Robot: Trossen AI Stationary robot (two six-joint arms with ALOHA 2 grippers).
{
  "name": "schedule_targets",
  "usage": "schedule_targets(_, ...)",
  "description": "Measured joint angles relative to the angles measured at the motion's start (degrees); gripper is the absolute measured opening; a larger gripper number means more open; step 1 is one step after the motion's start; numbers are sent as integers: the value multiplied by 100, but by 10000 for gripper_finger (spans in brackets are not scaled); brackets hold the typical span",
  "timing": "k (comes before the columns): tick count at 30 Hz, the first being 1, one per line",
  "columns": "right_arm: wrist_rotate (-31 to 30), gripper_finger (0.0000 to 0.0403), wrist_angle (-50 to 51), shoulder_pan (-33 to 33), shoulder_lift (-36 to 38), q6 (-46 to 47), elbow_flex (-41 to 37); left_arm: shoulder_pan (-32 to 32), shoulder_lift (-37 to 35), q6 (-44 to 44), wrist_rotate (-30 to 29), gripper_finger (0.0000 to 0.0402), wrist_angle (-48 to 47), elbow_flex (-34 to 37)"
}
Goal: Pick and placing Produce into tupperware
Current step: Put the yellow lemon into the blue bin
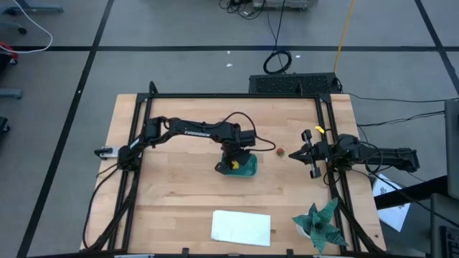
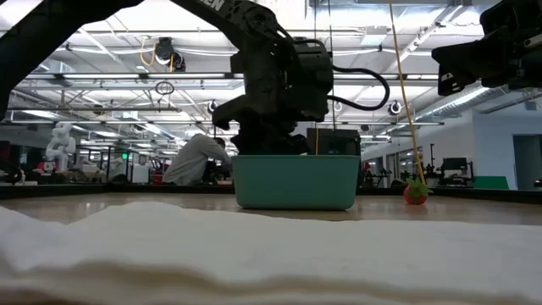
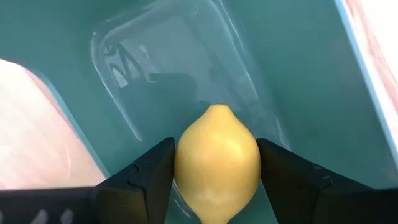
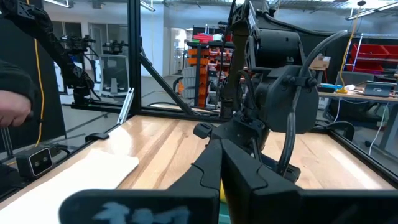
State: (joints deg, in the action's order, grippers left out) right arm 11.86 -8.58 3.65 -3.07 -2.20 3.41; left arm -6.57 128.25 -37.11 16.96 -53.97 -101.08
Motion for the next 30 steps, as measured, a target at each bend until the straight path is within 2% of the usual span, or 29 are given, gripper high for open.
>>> schedule_targets(11, -2, 0, 0, 0, 0, 0, -1, -7, 0, 130, 93, 215, -64, 4)
schedule_targets(22, 0, 0, -22, -1, 0, 0, -1, -17, 0, 233, 91, 289, -175, 13)
schedule_targets(30, -2, 0, -22, 1, 0, 0, -1, -17, 0, 181, -40, 278, -156, -50)
